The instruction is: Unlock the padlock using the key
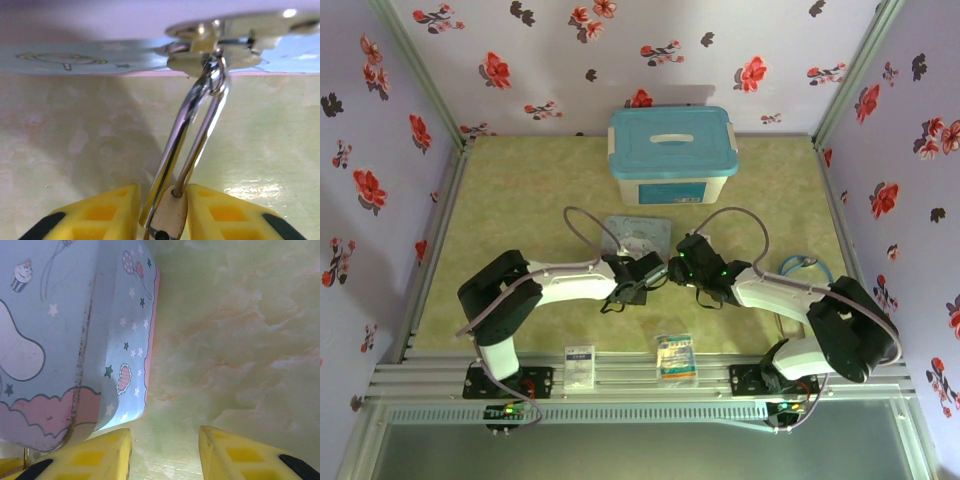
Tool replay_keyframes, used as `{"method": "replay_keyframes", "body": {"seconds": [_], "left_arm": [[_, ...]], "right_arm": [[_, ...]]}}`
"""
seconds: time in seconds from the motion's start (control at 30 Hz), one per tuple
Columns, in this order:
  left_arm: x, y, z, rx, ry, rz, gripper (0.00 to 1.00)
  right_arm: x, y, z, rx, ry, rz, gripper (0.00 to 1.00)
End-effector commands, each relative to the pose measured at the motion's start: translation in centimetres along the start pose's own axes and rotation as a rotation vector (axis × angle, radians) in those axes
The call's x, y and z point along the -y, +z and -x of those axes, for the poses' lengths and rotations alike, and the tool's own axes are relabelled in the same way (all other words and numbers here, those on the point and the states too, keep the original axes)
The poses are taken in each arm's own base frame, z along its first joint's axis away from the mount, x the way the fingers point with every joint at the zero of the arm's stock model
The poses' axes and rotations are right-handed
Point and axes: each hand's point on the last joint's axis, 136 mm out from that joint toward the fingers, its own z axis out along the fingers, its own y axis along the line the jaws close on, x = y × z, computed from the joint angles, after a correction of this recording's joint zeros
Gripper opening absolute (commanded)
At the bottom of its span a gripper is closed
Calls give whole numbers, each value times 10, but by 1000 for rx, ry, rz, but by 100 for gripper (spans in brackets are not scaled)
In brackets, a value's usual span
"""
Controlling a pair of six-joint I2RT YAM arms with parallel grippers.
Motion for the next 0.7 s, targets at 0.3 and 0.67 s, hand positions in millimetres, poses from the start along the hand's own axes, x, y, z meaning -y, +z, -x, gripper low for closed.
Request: {"method": "replay_keyframes", "body": {"seconds": [0.3, 0.67], "left_arm": [[-14, -10, -15, -11, 150, 215, 30], [-2, -19, -12, 23, 256, 303, 30]], "right_arm": [[5, 5, -3, -8, 23, -18, 38], [5, 9, -6, -11, 30, -6, 37]]}}
